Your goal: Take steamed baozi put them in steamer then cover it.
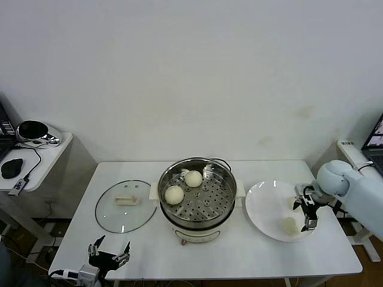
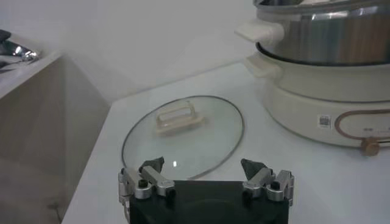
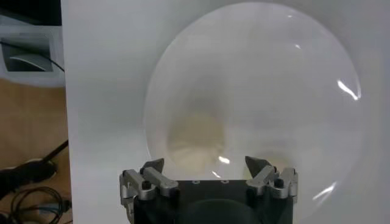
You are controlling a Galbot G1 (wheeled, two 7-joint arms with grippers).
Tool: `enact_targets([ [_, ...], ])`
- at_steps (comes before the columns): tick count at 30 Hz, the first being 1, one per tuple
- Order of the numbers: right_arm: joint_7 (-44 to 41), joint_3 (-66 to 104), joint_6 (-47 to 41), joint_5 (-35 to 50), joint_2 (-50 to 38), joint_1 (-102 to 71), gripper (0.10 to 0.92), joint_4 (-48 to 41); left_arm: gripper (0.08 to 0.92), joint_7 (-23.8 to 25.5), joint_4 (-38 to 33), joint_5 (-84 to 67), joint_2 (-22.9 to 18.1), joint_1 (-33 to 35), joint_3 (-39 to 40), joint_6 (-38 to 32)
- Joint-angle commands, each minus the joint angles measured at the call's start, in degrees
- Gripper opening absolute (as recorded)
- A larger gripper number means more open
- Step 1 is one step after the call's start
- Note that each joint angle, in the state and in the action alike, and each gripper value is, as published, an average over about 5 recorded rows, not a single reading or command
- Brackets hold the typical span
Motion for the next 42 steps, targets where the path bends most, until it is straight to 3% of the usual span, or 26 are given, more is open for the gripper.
enact_targets([
  [1,0.6,1.4,0.5,-1.5,2.1,-2.4,0.823,-2.1,0.823,-0.1,1.1,0.0,0.0,-0.2,-0.1,0.0],
  [18,1.8,0.5,-0.2,-1.4,3.7,-2.6,0.820,-3.5,0.823,0.0,1.9,0.0,-0.1,-0.7,0.0,0.0],
  [21,1.8,0.5,-0.3,-1.4,3.6,-2.6,0.782,-3.6,0.823,-0.1,1.9,0.1,-0.2,-0.8,0.1,0.0],
  [30,1.7,0.3,-0.7,-1.0,2.8,-1.6,0.565,-3.6,0.823,-0.1,2.0,0.3,-0.2,-0.9,0.4,0.0],
  [42,-0.1,-11.1,-1.4,8.5,2.7,22.3,0.551,-0.4,0.823,-1.3,1.5,1.1,-0.6,-1.7,0.9,-0.1],
])
